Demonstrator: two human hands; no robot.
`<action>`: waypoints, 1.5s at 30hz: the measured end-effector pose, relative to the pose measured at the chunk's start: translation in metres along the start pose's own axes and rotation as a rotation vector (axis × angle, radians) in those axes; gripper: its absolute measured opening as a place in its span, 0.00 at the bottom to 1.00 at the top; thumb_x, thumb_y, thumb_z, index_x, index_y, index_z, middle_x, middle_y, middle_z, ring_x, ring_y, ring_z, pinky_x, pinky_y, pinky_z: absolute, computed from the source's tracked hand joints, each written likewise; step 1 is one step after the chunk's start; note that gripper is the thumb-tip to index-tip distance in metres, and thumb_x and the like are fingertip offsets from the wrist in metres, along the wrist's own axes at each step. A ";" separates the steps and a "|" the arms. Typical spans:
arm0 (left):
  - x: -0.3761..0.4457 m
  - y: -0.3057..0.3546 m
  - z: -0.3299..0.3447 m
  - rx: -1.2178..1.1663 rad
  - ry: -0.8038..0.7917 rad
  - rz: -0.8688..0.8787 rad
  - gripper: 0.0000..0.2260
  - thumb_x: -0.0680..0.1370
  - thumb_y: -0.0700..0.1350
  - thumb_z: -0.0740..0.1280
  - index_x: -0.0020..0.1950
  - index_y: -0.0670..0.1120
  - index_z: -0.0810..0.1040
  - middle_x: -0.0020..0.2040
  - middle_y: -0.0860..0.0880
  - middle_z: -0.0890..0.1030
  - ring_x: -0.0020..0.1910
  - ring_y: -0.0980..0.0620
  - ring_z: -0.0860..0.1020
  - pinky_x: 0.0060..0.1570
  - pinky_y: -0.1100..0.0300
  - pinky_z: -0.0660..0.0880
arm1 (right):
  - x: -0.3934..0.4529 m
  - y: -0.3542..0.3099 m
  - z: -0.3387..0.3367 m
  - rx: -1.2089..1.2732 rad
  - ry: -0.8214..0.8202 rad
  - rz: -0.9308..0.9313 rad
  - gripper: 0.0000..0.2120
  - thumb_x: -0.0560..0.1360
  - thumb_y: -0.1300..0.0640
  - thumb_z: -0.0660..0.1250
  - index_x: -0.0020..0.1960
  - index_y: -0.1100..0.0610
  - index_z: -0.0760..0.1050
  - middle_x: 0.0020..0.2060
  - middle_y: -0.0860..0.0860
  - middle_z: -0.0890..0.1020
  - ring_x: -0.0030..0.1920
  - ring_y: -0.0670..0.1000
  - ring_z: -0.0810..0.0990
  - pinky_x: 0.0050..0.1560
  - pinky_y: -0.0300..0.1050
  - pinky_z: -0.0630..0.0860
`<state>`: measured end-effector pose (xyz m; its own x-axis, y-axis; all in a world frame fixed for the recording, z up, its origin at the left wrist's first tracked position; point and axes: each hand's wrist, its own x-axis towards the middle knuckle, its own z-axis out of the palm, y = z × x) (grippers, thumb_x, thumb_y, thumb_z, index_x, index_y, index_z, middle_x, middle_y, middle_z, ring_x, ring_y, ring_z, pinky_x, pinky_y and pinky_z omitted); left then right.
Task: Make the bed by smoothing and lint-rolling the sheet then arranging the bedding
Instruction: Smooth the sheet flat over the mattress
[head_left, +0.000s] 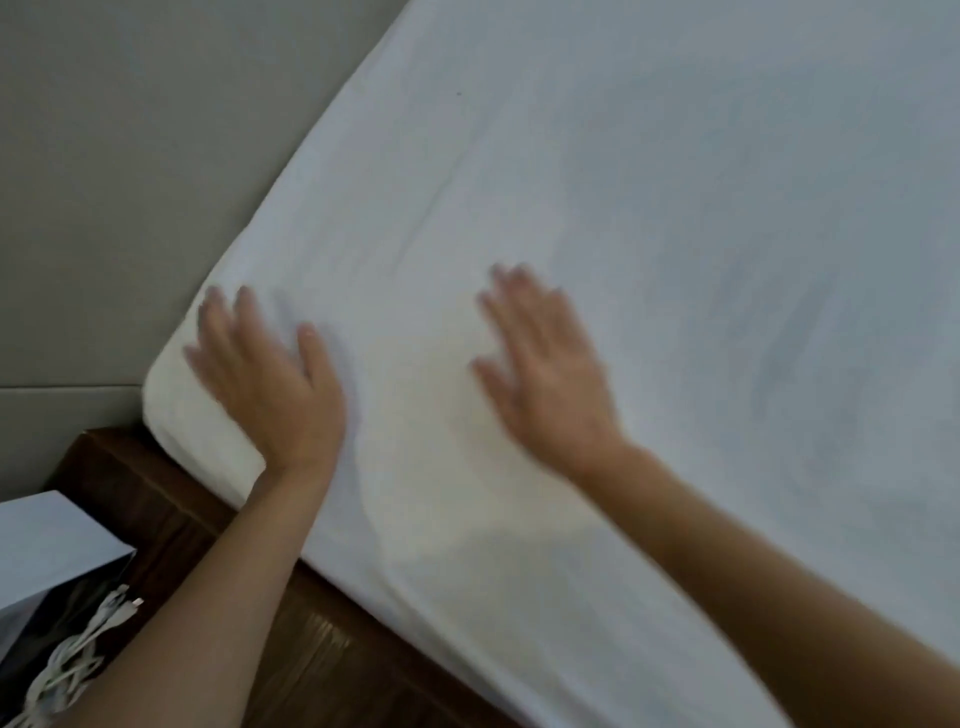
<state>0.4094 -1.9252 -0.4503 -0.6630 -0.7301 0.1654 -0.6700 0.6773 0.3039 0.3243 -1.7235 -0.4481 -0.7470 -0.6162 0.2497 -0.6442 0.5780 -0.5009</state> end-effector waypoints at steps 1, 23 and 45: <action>-0.001 0.022 0.004 -0.040 -0.021 0.156 0.22 0.80 0.48 0.59 0.71 0.37 0.68 0.74 0.35 0.64 0.74 0.37 0.61 0.73 0.41 0.51 | 0.007 0.031 -0.017 -0.065 0.070 0.065 0.24 0.82 0.49 0.54 0.68 0.66 0.70 0.69 0.64 0.71 0.71 0.59 0.63 0.74 0.51 0.53; 0.137 0.124 0.098 0.109 -0.185 0.294 0.32 0.79 0.60 0.52 0.77 0.42 0.58 0.78 0.41 0.58 0.77 0.44 0.56 0.75 0.51 0.50 | 0.109 0.093 0.000 -0.265 -0.320 0.259 0.30 0.82 0.45 0.47 0.79 0.58 0.45 0.78 0.57 0.45 0.78 0.56 0.42 0.75 0.50 0.37; -0.026 0.447 0.168 0.065 -0.533 1.206 0.29 0.80 0.59 0.46 0.79 0.48 0.54 0.80 0.45 0.51 0.79 0.47 0.50 0.75 0.50 0.43 | -0.053 0.347 -0.209 -0.375 0.115 1.256 0.33 0.79 0.47 0.48 0.78 0.65 0.48 0.78 0.59 0.50 0.78 0.56 0.47 0.77 0.54 0.44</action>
<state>0.0710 -1.5881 -0.4769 -0.8904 0.4457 -0.0926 0.4254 0.8871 0.1792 0.1061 -1.3787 -0.4620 -0.8640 0.4845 -0.1371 0.5030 0.8437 -0.1876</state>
